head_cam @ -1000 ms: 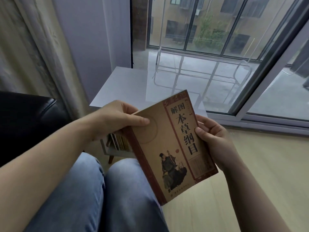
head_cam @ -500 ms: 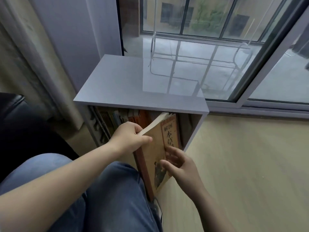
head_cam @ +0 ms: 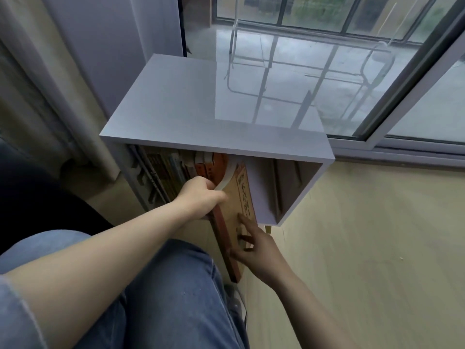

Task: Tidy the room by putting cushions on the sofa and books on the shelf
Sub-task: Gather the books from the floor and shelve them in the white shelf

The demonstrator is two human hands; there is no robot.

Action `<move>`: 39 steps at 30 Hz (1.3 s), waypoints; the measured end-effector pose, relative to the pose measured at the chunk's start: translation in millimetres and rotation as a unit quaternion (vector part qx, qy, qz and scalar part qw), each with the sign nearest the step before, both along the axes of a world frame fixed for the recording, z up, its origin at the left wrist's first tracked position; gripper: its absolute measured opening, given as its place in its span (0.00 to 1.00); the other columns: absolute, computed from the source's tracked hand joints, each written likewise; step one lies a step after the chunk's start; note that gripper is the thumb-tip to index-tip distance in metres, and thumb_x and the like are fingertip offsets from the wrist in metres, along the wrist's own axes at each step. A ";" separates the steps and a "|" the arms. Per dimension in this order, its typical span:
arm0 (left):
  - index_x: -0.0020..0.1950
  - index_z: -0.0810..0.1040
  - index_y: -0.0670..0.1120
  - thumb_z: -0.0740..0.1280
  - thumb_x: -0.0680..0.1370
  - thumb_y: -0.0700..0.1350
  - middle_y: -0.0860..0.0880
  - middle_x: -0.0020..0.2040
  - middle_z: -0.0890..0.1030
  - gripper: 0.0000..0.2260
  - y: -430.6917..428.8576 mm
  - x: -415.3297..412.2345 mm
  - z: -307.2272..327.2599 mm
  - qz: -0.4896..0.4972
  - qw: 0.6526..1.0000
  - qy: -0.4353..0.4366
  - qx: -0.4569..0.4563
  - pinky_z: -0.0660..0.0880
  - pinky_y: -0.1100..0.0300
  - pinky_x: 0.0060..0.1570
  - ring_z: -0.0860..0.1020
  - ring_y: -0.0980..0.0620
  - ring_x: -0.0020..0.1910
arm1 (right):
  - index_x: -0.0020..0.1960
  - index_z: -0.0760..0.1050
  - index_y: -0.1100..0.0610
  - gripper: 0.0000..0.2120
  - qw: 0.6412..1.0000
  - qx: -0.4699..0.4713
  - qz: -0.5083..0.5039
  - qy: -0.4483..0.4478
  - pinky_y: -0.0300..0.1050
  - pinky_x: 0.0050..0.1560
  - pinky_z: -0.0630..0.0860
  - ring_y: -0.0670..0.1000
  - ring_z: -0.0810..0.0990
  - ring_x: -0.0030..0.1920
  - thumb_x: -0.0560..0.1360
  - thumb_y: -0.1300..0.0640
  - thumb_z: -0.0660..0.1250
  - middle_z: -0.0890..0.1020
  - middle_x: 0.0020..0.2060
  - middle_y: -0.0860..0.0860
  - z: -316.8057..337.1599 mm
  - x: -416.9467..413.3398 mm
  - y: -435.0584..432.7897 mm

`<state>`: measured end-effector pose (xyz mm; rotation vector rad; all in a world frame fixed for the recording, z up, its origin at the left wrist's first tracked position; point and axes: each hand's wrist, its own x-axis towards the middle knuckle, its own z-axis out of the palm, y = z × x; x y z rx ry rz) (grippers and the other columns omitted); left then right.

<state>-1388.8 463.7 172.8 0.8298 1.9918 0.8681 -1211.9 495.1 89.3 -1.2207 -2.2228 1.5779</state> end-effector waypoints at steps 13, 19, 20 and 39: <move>0.61 0.76 0.42 0.66 0.78 0.45 0.49 0.42 0.77 0.13 28.8 -20.8 -27.5 0.073 0.996 0.022 0.054 0.70 0.64 0.32 0.76 0.53 0.38 | 0.79 0.42 0.47 0.37 0.984 0.158 0.053 -0.058 0.54 0.56 0.78 0.57 0.77 0.60 0.79 0.49 0.63 0.72 0.69 0.56 -54.2 -50.7 40.2; 0.45 0.79 0.46 0.64 0.78 0.47 0.49 0.39 0.78 0.06 37.3 -27.8 -46.5 -0.005 0.991 0.130 0.002 0.68 0.62 0.32 0.76 0.53 0.37 | 0.77 0.32 0.50 0.41 0.980 0.160 0.065 -0.102 0.51 0.57 0.75 0.60 0.78 0.58 0.80 0.52 0.62 0.75 0.65 0.62 -87.8 -73.7 46.5; 0.43 0.78 0.47 0.64 0.78 0.47 0.50 0.38 0.77 0.06 38.1 -27.1 -49.2 -0.012 0.990 0.139 -0.005 0.66 0.63 0.31 0.75 0.55 0.36 | 0.76 0.31 0.51 0.41 0.980 0.159 0.068 -0.103 0.52 0.57 0.76 0.60 0.79 0.57 0.81 0.53 0.61 0.76 0.63 0.63 -91.1 -75.4 46.3; 0.46 0.81 0.42 0.67 0.76 0.47 0.46 0.41 0.81 0.09 50.8 -44.2 -61.4 -0.037 0.995 0.094 -0.007 0.77 0.58 0.38 0.79 0.50 0.39 | 0.78 0.35 0.49 0.39 0.986 0.118 0.066 -0.101 0.53 0.58 0.76 0.58 0.80 0.54 0.81 0.60 0.60 0.79 0.59 0.62 -110.3 -89.2 63.7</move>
